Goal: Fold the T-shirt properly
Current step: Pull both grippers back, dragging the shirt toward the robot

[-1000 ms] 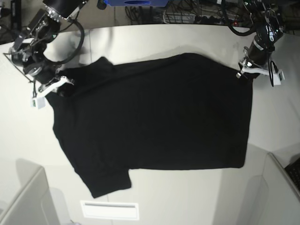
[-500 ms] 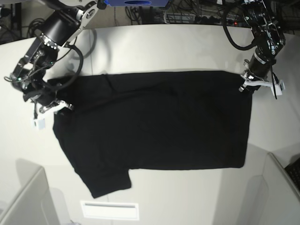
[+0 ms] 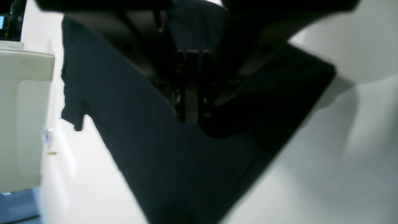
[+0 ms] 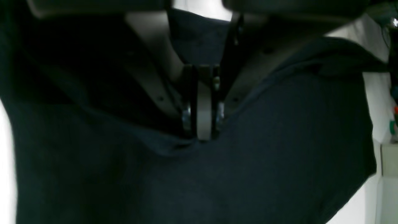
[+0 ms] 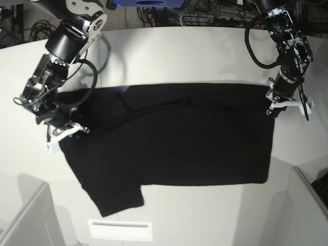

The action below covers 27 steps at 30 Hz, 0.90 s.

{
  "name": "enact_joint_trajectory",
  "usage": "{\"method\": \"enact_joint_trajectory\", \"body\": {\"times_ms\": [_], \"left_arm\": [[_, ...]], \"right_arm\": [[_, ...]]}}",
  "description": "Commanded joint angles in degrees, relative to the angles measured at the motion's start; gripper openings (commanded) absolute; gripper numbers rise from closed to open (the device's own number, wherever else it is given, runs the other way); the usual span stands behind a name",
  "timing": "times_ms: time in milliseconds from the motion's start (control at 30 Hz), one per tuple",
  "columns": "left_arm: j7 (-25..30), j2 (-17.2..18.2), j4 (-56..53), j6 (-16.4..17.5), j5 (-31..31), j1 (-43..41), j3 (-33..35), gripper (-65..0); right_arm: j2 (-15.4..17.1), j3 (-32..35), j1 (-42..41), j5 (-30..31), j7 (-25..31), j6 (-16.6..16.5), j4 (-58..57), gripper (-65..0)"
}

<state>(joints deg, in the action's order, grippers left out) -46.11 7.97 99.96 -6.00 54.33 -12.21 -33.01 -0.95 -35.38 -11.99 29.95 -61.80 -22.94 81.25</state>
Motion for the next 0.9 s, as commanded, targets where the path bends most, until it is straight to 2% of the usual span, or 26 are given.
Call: {"method": "enact_joint_trajectory", "body": {"times_ms": [0,233,333,467,733,867], "left_arm": [[0.6,0.8,1.0,0.5,0.6,0.6,-0.2,-65.0],[1.0,0.8,-2.2,0.5,0.6,2.0,-0.3,-65.0],[1.0,0.8,-3.8,0.5,0.6,2.4,-0.3,-65.0],[1.0,0.8,-3.7,0.5,0.6,3.2,-0.3,-65.0],[1.0,0.8,-3.7,0.5,0.6,5.6,-0.3,-65.0],[1.0,0.8,-5.0,0.4,0.6,6.6,0.0,-65.0]], "right_arm": [[1.1,0.7,-1.3,1.3,1.6,-0.1,0.9,-65.0],[1.4,0.9,-1.4,1.4,4.2,-0.1,0.9,-65.0],[1.5,1.0,-1.4,1.4,5.0,1.9,0.9,-65.0],[1.5,1.1,-1.5,1.4,5.8,2.7,0.9,-65.0],[1.5,1.1,-2.2,1.4,8.1,2.9,0.8,-65.0],[2.6,1.1,-2.2,1.4,8.1,2.9,-0.9,-65.0]]}}
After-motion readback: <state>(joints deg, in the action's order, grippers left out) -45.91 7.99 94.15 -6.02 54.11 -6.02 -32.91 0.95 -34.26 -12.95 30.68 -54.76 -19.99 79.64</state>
